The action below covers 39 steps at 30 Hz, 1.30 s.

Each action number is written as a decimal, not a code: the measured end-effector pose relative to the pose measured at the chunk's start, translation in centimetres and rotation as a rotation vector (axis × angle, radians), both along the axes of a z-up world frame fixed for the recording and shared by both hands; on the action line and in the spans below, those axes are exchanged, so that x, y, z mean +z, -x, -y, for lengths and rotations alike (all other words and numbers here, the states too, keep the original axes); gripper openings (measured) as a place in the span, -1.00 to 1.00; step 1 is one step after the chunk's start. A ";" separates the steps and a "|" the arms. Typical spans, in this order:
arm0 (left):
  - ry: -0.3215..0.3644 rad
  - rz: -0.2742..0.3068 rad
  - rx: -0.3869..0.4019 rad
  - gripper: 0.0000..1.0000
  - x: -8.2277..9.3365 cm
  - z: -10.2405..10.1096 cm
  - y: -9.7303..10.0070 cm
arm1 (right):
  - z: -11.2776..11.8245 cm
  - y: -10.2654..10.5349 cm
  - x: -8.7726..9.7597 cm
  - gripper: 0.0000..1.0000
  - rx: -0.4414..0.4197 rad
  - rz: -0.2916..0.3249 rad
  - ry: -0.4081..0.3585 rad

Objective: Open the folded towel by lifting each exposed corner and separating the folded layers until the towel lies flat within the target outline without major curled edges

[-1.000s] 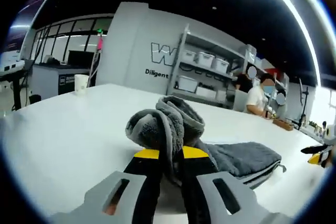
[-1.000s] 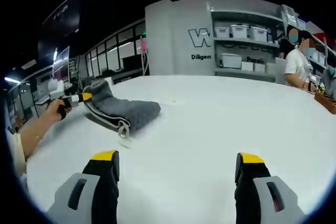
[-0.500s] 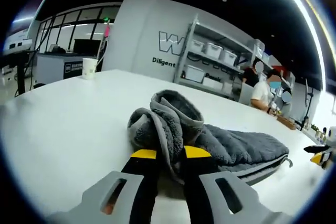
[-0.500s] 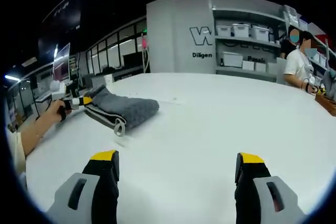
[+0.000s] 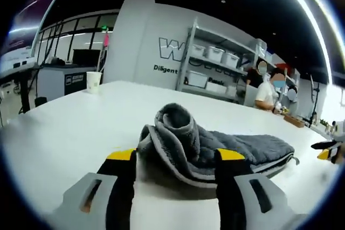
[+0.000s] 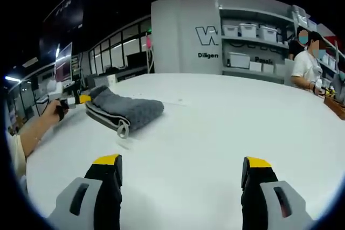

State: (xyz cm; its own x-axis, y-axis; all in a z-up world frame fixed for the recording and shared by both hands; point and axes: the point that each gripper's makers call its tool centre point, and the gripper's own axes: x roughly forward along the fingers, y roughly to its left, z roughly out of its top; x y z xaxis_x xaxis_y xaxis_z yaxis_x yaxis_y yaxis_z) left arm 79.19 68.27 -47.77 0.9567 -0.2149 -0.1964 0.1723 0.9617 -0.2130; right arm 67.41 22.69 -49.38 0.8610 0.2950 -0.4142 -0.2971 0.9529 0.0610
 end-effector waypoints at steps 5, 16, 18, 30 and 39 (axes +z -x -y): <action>-0.046 0.042 -0.021 0.67 1.6 -0.4 0.4 | -0.1 0.0 -0.2 0.84 0.003 -0.008 0.011; -0.034 -0.067 -0.181 0.99 1.0 0.5 2.5 | -0.4 0.2 0.0 0.86 0.021 -0.009 0.030; -0.041 -0.053 -0.190 0.99 1.4 0.2 2.9 | -0.9 0.2 0.3 0.87 0.038 -0.002 0.017; -0.032 -0.068 -0.347 0.99 1.2 1.5 5.1 | -1.6 0.2 -0.6 0.88 0.064 -0.031 0.069; -0.037 -0.099 -0.405 0.99 0.4 2.5 5.6 | -1.9 0.2 -0.3 0.82 0.042 -0.035 0.158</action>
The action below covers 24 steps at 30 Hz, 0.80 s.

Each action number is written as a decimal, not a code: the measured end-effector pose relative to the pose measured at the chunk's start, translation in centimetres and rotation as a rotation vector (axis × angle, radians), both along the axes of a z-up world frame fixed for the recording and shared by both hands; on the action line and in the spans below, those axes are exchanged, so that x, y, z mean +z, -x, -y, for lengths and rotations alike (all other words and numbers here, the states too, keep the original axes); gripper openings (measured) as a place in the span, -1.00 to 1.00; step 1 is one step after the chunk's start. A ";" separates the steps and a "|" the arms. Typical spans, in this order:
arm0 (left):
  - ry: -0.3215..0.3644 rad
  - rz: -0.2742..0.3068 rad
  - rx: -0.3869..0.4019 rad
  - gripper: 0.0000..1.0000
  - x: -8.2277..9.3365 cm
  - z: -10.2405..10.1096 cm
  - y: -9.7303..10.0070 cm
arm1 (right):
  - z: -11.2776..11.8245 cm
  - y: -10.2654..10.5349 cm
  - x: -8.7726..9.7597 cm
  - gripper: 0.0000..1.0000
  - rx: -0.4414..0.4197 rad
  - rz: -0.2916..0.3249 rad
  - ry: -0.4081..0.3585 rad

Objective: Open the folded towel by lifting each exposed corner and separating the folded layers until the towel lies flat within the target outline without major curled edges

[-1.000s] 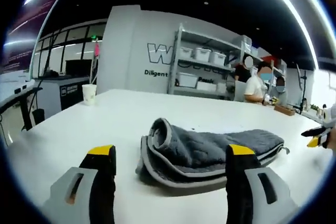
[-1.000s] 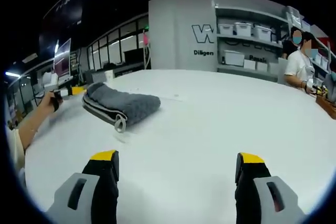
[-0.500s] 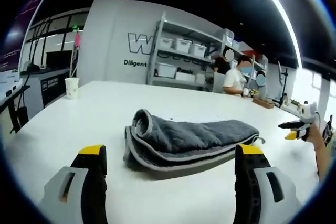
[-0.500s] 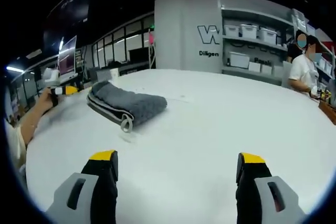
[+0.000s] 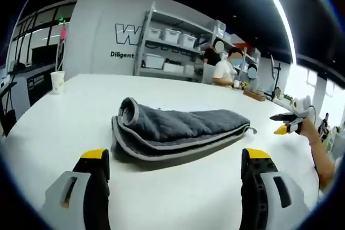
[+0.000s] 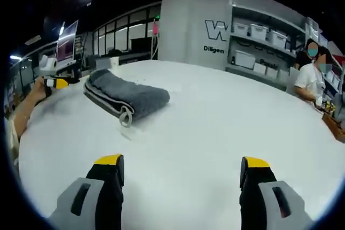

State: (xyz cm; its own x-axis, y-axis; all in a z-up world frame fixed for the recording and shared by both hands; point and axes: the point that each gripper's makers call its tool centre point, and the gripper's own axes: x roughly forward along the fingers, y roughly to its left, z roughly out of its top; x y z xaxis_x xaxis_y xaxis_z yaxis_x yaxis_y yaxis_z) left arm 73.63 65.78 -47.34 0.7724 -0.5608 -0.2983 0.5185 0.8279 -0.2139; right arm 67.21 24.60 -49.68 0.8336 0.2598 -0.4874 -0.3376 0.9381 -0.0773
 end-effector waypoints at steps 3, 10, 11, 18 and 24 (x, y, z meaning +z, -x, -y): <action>0.005 -0.019 -0.010 0.99 -0.4 0.2 0.1 | -0.9 -0.1 -0.8 0.82 0.036 -0.024 0.002; 0.027 -0.017 -0.014 0.99 0.5 -0.3 0.5 | -1.4 -0.1 -2.7 0.82 0.049 -0.077 0.048; 0.036 -0.010 -0.012 0.99 0.9 -0.4 0.6 | -1.5 0.0 -2.7 0.82 0.051 -0.080 0.049; 0.045 -0.017 0.004 0.99 1.9 -2.2 0.8 | -2.6 0.0 -2.3 0.86 0.076 -0.071 0.018; 0.112 -0.016 -0.012 0.99 2.8 -3.5 1.0 | -4.2 0.0 -2.1 0.91 0.102 -0.073 0.021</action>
State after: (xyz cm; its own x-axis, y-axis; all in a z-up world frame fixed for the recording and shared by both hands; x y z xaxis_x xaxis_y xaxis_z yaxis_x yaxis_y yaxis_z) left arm 72.59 69.23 -44.57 0.7612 -0.6003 -0.2455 0.5240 0.7923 -0.3126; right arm 67.21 28.84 -51.76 0.7653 0.3302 -0.5524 -0.4365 0.8971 -0.0685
